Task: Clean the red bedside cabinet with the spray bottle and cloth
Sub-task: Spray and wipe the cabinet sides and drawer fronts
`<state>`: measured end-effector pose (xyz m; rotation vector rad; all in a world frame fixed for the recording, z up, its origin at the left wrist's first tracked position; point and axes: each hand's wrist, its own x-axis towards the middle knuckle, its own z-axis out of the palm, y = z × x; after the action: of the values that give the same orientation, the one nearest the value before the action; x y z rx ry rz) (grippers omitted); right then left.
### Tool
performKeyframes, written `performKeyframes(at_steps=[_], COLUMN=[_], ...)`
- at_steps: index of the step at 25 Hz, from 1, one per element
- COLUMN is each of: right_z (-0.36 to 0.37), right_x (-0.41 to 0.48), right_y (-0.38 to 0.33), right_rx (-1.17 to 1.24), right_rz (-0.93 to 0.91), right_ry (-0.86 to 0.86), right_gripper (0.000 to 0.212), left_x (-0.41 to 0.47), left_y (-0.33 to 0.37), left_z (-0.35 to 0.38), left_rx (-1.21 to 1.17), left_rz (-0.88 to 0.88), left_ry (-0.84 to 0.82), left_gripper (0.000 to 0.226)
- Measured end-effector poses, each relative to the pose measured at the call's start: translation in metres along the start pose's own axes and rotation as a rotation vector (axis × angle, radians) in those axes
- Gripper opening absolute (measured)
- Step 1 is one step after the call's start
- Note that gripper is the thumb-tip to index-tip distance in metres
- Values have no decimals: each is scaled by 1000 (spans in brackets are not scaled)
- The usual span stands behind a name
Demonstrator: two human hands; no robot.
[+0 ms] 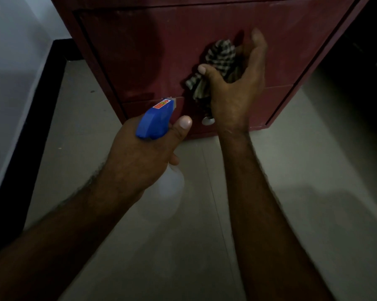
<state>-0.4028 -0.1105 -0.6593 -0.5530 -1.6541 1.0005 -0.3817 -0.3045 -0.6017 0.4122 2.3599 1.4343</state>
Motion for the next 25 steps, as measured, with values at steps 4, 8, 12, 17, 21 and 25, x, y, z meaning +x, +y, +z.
performKeyframes(at_steps=[4, 8, 12, 17, 21, 25], right_z=[-15, -28, -22, -18, -4, 7], right_x=[16, 29, 26, 34, 7, -9], right_y=[16, 14, -5, -15, -9, -2], right_rx=[-85, 11, -16, -143, 339, 515], right_rz=[-168, -94, -87, -207, 204, 497], right_ry=[-92, -140, -79, -155, 126, 169], right_gripper=[78, 53, 59, 58, 57, 64], left_x=[2, 4, 3, 3, 3, -2], left_y=[-1, 1, 1, -1, 1, 3], left_z=[1, -1, 1, 1, 2, 4], left_rx=[24, 17, 18, 1, -5, -24], left_rz=[-27, -17, 5, -7, 6, 8], left_ry=[-9, -2, -7, -22, -21, -15], left_gripper=[47, 46, 46, 52, 48, 42])
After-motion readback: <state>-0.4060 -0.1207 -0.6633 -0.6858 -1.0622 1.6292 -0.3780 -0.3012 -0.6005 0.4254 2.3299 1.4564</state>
